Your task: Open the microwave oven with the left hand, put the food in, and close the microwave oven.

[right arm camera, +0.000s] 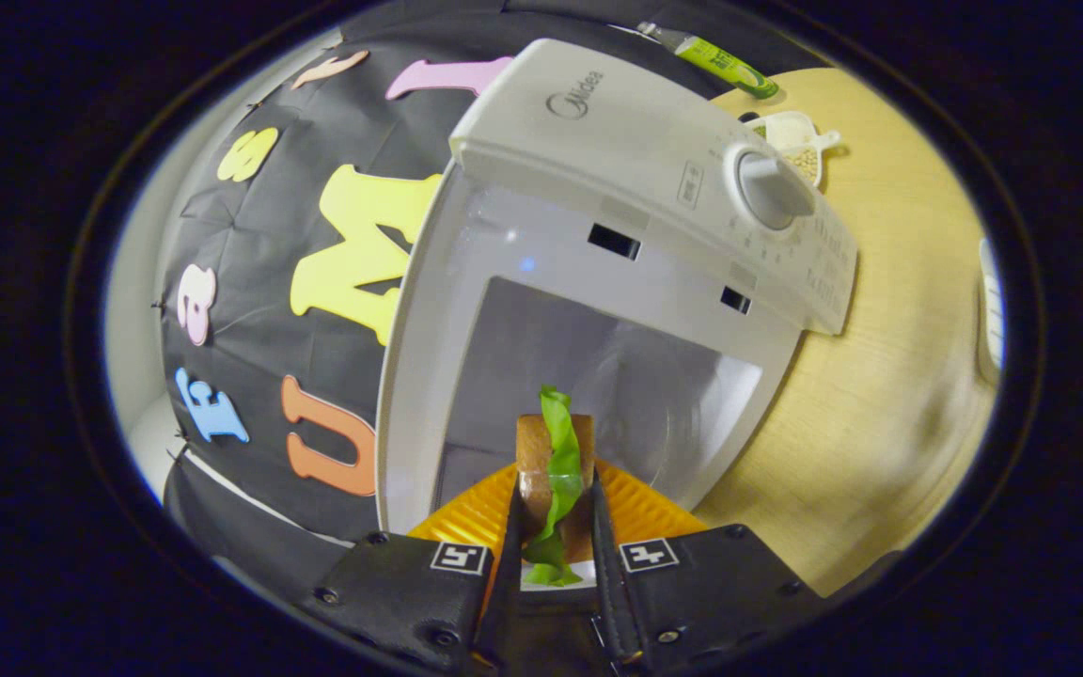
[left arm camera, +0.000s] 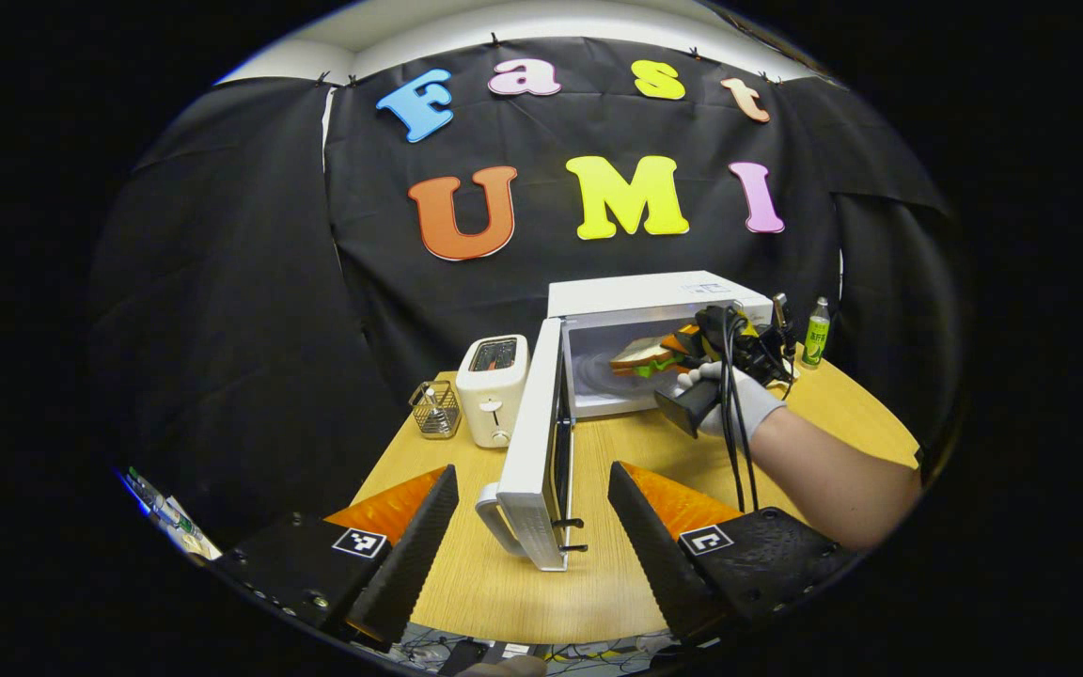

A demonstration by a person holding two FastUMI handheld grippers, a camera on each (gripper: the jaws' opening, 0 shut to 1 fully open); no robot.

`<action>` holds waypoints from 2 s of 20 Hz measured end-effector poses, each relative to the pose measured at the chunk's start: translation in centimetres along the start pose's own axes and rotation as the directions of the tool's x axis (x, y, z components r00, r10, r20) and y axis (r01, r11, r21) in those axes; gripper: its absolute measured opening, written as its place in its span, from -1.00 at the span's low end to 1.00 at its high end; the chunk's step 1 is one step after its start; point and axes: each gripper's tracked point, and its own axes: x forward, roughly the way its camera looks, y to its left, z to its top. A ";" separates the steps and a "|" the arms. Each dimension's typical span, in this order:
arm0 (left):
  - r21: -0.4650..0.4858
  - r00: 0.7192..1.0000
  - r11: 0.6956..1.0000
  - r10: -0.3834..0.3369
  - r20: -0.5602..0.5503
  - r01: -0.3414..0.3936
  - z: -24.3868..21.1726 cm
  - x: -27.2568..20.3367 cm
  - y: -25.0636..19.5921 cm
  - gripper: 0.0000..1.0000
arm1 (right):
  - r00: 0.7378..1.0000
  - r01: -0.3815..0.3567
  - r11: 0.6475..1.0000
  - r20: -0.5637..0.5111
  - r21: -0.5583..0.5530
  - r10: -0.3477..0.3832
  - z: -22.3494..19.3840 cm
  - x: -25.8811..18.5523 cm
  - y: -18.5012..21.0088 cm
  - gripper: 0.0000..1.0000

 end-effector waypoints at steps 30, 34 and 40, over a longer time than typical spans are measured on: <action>-0.033 0.993 0.998 0.061 0.097 -0.058 0.6 -0.3 0.9 0.94 | 0.997 0.045 0.643 -0.011 -0.765 -0.082 2.8 -6.5 1.6 0.82; -0.040 0.988 0.998 0.056 0.147 -0.051 1.8 -0.4 1.2 0.94 | 0.997 0.005 0.550 -0.038 -0.835 -0.067 5.5 -11.7 3.6 0.82; -0.069 0.978 0.997 0.054 0.202 -0.041 3.2 0.7 2.1 0.94 | 0.999 -0.006 0.457 -0.029 -0.889 -0.043 12.0 -20.2 6.4 0.82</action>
